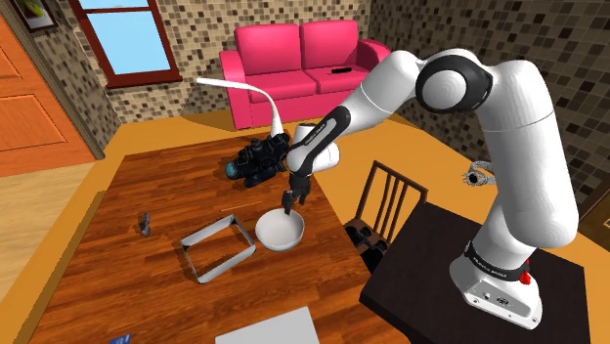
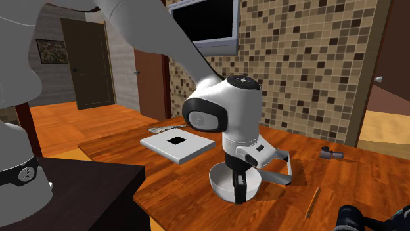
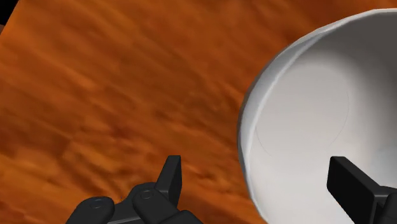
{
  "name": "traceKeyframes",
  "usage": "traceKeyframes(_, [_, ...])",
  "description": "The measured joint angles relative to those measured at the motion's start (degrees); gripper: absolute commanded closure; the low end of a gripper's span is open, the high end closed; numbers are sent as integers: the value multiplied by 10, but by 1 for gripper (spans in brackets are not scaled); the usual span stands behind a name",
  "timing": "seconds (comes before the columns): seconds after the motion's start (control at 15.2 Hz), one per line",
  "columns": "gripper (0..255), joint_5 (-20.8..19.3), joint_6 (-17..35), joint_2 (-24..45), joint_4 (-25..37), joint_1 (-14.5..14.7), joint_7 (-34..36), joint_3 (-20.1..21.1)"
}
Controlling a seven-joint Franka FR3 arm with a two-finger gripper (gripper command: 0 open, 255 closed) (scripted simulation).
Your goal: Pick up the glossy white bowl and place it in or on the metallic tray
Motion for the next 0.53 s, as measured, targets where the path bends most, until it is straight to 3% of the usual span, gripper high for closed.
traceKeyframes(0.53, [0,7,33,54,22,4,-5,8])
